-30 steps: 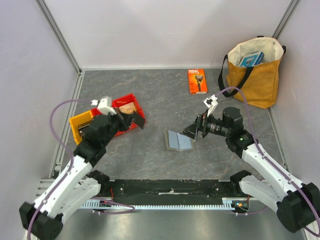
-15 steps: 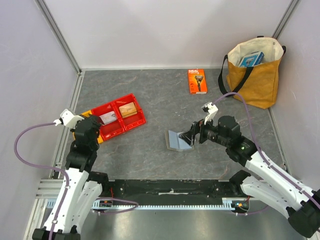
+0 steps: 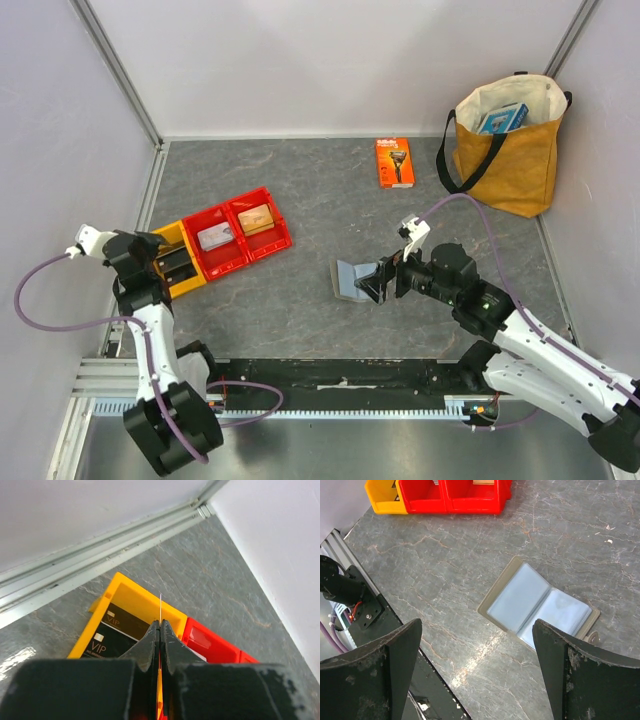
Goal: Take the credit cards out of the card holder
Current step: Place the credit card in the storage box.
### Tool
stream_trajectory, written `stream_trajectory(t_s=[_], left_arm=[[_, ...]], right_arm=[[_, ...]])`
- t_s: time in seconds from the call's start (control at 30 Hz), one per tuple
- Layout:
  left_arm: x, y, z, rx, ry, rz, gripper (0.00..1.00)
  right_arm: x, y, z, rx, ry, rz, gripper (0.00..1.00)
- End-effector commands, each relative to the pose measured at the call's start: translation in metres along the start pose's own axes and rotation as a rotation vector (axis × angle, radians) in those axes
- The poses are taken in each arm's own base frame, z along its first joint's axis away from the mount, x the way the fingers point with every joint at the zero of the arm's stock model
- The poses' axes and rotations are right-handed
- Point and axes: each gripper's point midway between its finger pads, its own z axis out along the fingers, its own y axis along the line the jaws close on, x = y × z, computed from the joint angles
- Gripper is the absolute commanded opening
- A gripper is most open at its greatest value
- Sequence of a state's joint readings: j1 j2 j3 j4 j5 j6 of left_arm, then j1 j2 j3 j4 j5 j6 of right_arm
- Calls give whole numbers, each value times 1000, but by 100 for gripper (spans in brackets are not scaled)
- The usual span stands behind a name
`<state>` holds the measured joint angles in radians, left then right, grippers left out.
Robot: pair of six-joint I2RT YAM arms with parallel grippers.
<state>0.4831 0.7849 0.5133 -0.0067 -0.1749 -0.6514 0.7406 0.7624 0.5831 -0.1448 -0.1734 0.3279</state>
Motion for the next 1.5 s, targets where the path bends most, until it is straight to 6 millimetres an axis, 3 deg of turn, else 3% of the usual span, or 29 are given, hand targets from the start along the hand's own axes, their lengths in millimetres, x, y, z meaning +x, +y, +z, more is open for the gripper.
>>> stream_trajectory(t_s=[0.0, 0.57, 0.8, 0.9, 1.17, 1.47], left_arm=[[4, -27, 12, 163, 21, 39, 2], [60, 6, 33, 66, 165, 3, 2], [61, 13, 32, 30, 164, 8, 3], [61, 17, 32, 15, 156, 15, 9], [50, 29, 27, -57, 114, 19, 38], [47, 35, 23, -117, 144, 48, 46]], right_arm=[[-5, 0, 0, 6, -32, -35, 98], [-5, 3, 0, -4, -35, -51, 98], [-6, 4, -1, -9, -37, -55, 98], [-6, 5, -1, -13, -38, -57, 98], [-7, 7, -3, -26, -43, -60, 98], [-8, 8, -3, -31, -45, -61, 98]])
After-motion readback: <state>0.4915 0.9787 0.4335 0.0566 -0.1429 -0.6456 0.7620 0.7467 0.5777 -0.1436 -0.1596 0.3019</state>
